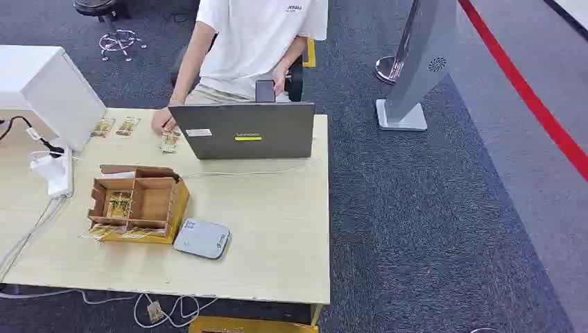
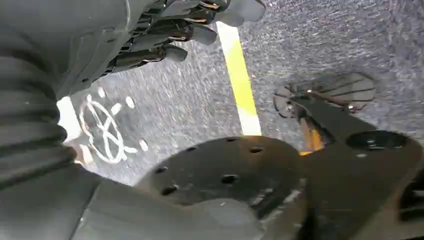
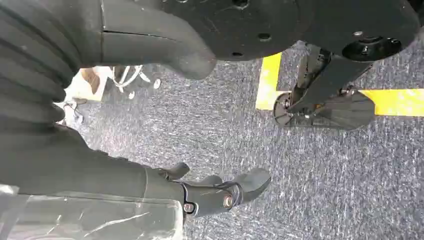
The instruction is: Pass the card to the sensor for recognition and then transmit it.
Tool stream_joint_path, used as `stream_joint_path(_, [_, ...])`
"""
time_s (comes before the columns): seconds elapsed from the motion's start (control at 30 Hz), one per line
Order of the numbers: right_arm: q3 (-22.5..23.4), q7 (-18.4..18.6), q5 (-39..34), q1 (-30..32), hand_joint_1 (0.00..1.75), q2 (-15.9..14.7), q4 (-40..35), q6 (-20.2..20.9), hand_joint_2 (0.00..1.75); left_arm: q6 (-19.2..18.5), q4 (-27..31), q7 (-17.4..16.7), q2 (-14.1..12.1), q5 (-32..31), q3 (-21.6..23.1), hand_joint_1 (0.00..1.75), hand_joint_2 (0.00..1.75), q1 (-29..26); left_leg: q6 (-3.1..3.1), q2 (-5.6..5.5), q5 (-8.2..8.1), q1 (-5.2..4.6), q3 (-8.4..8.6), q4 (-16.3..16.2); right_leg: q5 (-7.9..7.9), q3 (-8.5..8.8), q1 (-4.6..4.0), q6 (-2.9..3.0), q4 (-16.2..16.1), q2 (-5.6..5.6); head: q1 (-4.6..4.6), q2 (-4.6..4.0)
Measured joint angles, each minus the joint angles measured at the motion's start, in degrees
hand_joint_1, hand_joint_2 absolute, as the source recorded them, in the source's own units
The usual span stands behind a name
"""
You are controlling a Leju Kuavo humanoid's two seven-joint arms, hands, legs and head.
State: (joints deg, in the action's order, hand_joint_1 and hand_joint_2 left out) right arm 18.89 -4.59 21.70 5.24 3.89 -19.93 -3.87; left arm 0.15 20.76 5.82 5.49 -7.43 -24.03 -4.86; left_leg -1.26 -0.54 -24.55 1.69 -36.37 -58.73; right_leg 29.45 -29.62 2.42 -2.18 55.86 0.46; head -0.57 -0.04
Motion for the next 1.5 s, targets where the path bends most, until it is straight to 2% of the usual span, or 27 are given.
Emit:
stream_joint_path(0.23, [8.1,-1.9,8.3,-1.4,0.0,2.0,1.5,-1.6,1.75,0.4,-1.3,2.4,2.4,-2.9,-10.4,0.0,1.75,1.6,0.0,0.0,0.0,0.0,0.01,0.0,0.0,0.0,0.0,0.0,0.0,0.0,0.0,0.0])
stream_joint_path(0.27, [9.2,-2.2,9.4,-1.6,0.0,2.2,1.7,-1.8,1.75,0.4,-1.5,2.7,2.9,-3.3,-11.8,0.0,0.0,1.8,0.0,0.0,0.0,0.0,0.01,0.0,0.0,0.0,0.0,0.0,0.0,0.0,-0.07,0.0])
stream_joint_path(0.37, [12.5,-3.0,12.8,-2.2,0.0,3.1,2.4,-2.6,1.75,0.7,-2.1,3.7,3.9,-4.5,-16.0,0.0,0.0,2.4,0.0,0.0,0.0,0.0,0.01,0.0,0.0,0.01,0.0,0.0,0.0,0.01,-0.02,0.0])
stream_joint_path(0.4, [13.6,-3.4,13.9,-2.3,0.0,3.4,2.6,-2.7,0.0,0.8,-2.3,4.0,4.2,-4.8,-17.3,0.0,0.0,2.6,0.0,0.0,0.0,0.0,0.01,0.0,0.0,0.01,0.0,0.0,0.0,0.0,0.0,0.0])
stream_joint_path(1.07, [35.5,-9.3,36.7,-6.1,0.0,8.8,6.7,-8.8,0.0,2.5,-6.4,10.9,10.3,-12.0,-44.9,0.0,0.0,7.3,0.0,0.0,0.01,0.0,0.02,0.0,-0.01,0.03,0.0,0.0,0.0,0.0,0.02,0.0])
stream_joint_path(1.1, [36.5,-9.6,37.8,-6.3,0.0,9.0,6.9,-9.2,0.0,2.8,-6.6,11.5,10.7,-12.2,-46.5,0.0,1.75,7.5,0.01,0.0,0.01,0.0,0.03,0.0,-0.01,0.03,0.0,0.01,0.0,0.0,0.0,0.0])
stream_joint_path(1.2, [39.2,-10.1,39.7,-6.7,0.0,9.7,7.2,-10.1,0.0,3.3,-6.7,14.5,11.3,-11.8,-50.1,0.0,1.75,8.1,0.01,0.0,0.01,0.0,0.03,0.0,-0.02,0.03,-0.01,0.01,0.0,0.0,-0.04,0.0])
stream_joint_path(1.37, [42.8,-10.6,40.3,-7.1,0.0,11.1,7.5,-11.8,0.0,3.3,-6.4,22.8,11.8,-9.2,-55.1,0.0,1.75,8.4,0.01,0.01,0.01,0.01,0.03,0.0,-0.01,0.02,-0.01,0.02,0.0,0.0,-0.04,0.0])
stream_joint_path(1.5, [43.8,-10.9,40.7,-7.2,0.0,11.2,7.6,-12.7,0.0,1.5,-2.2,26.3,11.7,-4.7,-57.3,0.0,1.75,8.4,0.01,0.01,0.01,0.01,0.03,0.0,0.0,0.02,-0.01,0.01,0.0,0.01,-0.04,0.0])
